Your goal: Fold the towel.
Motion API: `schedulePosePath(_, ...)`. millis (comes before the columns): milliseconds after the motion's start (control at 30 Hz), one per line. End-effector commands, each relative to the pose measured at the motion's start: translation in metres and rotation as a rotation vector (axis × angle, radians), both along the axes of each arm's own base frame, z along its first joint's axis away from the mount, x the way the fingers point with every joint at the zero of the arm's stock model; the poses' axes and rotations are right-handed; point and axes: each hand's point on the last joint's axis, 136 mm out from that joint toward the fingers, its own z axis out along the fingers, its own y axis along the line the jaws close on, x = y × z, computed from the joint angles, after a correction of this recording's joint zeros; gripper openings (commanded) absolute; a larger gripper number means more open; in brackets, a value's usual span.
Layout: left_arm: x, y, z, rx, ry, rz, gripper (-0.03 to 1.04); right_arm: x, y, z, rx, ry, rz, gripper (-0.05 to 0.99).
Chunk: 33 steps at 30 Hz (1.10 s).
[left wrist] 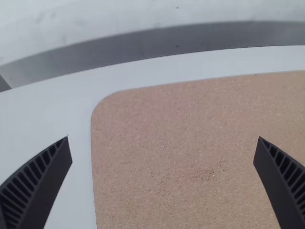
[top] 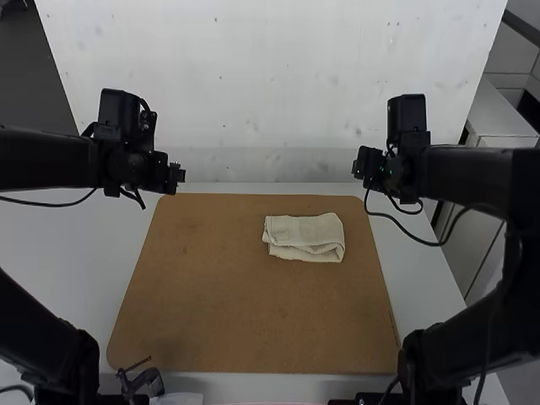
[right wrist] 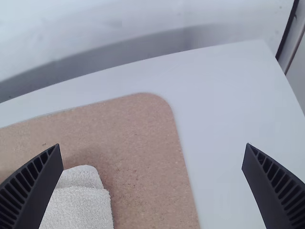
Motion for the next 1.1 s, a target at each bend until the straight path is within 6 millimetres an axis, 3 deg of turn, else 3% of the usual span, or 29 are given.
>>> schedulePosePath(0,-0.009,-0.005,0.021,0.016,-0.059,-0.031,0.97,-0.011,-0.002,0.019,-0.001,-0.083,0.040,0.96)
schedulePosePath(100,-0.026,-0.010,0.025,0.048,-0.079,-0.083,0.96,-0.025,-0.005,0.030,-0.021,-0.145,0.045,0.96)
schedulePosePath(300,-0.049,-0.017,0.055,0.047,-0.206,-0.123,0.97,-0.048,-0.009,0.044,-0.078,-0.255,0.069,0.96)
schedulePosePath(600,-0.070,-0.015,0.076,0.039,-0.307,-0.110,0.98,-0.093,-0.015,0.071,-0.117,-0.471,0.062,0.96)
schedulePosePath(800,-0.093,-0.017,0.104,0.037,-0.419,-0.094,0.98,-0.117,-0.013,0.070,-0.132,-0.556,0.075,0.96)
schedulePosePath(1067,-0.124,-0.008,0.124,0.048,-0.496,-0.092,0.98,-0.121,-0.011,0.056,-0.128,-0.563,0.090,0.96)
